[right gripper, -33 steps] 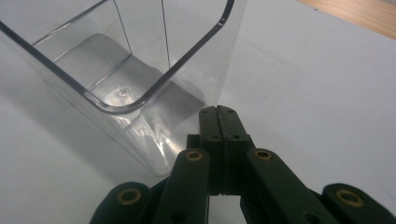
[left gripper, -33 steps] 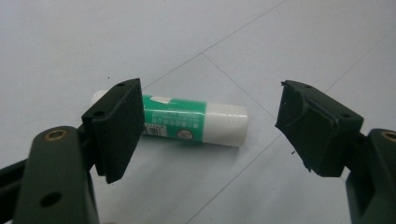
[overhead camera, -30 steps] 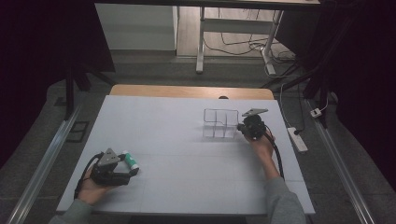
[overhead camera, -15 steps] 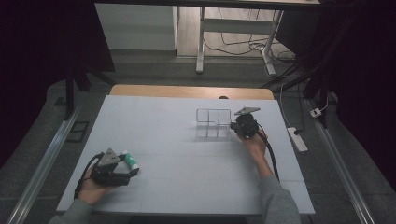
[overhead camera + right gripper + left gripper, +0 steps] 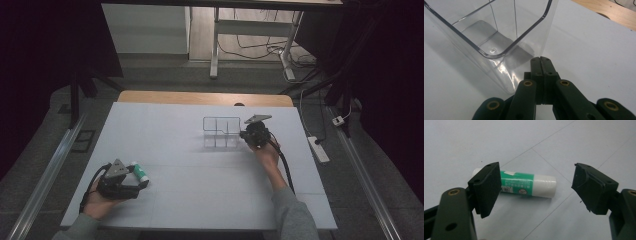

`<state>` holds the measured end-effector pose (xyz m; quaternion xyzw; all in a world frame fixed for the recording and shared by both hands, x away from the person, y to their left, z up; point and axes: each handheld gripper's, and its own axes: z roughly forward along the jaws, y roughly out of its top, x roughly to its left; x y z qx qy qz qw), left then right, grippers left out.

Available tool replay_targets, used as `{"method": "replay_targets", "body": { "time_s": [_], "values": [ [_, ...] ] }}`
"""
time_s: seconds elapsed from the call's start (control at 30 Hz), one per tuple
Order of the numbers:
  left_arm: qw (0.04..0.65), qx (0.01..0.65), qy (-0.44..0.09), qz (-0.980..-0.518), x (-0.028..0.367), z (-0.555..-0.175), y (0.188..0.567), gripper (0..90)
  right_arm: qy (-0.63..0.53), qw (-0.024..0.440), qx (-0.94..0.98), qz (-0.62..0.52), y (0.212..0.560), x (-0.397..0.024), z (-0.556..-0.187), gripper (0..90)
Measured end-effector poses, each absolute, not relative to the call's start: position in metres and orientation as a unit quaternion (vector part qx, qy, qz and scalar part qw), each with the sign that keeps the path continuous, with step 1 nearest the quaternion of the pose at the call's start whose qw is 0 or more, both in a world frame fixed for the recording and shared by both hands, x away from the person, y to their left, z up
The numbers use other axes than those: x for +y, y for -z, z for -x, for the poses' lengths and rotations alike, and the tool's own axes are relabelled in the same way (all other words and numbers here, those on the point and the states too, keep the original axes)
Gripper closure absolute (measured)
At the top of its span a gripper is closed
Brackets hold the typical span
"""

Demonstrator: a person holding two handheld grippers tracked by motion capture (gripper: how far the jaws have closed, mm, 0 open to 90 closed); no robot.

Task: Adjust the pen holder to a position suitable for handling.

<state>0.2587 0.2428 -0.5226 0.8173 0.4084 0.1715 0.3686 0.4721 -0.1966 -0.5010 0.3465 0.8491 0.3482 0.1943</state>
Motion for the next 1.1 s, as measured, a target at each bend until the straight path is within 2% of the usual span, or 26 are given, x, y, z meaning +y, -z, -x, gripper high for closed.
{"method": "replay_targets", "body": {
  "time_s": [1.1],
  "values": [
    [0.368,0.408,-0.171,-0.818,0.244,-0.259,0.523,23.0,-0.347,0.170,0.871,-0.304,0.507,-0.153,-0.467,88.9]
  ]
}}
